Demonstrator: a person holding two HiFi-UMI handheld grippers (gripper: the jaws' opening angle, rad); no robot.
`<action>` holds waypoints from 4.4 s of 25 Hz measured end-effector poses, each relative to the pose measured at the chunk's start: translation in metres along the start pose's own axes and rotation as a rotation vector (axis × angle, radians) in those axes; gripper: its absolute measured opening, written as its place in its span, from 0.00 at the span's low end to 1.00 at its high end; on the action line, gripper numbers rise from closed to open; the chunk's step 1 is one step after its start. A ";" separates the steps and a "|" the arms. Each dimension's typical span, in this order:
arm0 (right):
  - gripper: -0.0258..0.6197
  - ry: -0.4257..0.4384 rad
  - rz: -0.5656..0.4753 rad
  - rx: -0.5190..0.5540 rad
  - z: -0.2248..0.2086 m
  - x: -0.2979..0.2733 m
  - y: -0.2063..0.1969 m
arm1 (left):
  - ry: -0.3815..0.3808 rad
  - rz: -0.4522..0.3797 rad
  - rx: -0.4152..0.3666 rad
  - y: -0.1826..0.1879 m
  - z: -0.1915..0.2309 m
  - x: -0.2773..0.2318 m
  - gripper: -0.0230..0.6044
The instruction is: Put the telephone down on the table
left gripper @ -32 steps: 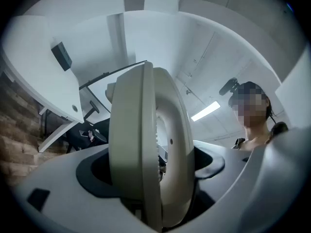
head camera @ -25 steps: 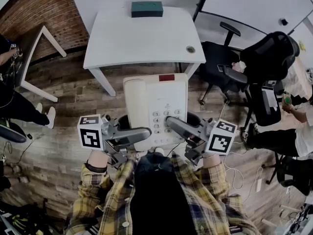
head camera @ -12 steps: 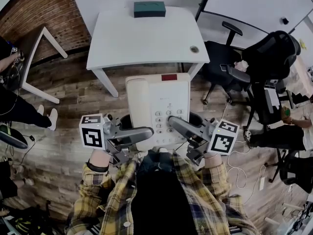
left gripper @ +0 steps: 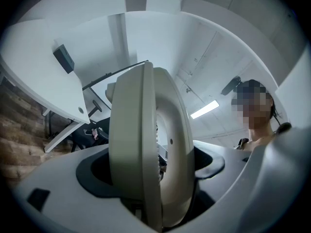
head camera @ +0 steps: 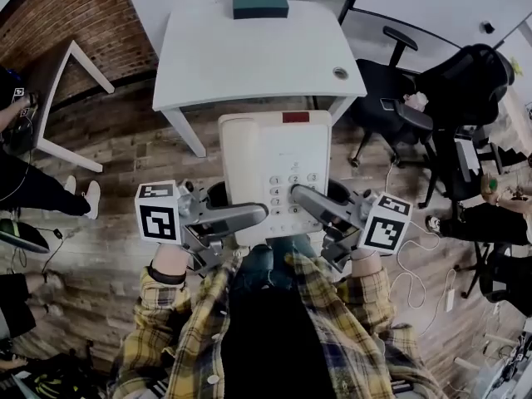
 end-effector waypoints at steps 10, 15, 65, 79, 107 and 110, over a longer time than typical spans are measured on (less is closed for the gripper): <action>0.43 -0.012 0.030 0.001 -0.013 -0.018 0.012 | 0.006 -0.010 -0.002 0.016 0.016 0.006 0.67; 0.43 -0.009 0.038 -0.001 -0.031 -0.026 0.024 | 0.018 -0.010 0.006 0.028 0.034 0.000 0.67; 0.44 0.145 0.106 -0.023 -0.226 -0.114 0.263 | 0.181 -0.090 -0.033 0.262 0.201 -0.090 0.67; 0.44 0.156 0.087 0.008 -0.241 -0.131 0.273 | 0.183 -0.078 -0.074 0.278 0.219 -0.085 0.67; 0.44 0.122 0.087 -0.018 -0.228 -0.128 0.278 | 0.166 -0.060 -0.029 0.282 0.209 -0.084 0.67; 0.44 0.125 0.099 -0.022 -0.230 -0.129 0.277 | 0.175 -0.069 -0.029 0.281 0.211 -0.084 0.67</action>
Point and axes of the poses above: the fingertips, and each gripper's own axes: x backward along the fingers, z to its left, y out of its top, the point moved 4 cm from there along x, backward along the fingers, and after that the axes turned 4 degrees about z, right-handed, at the moved point
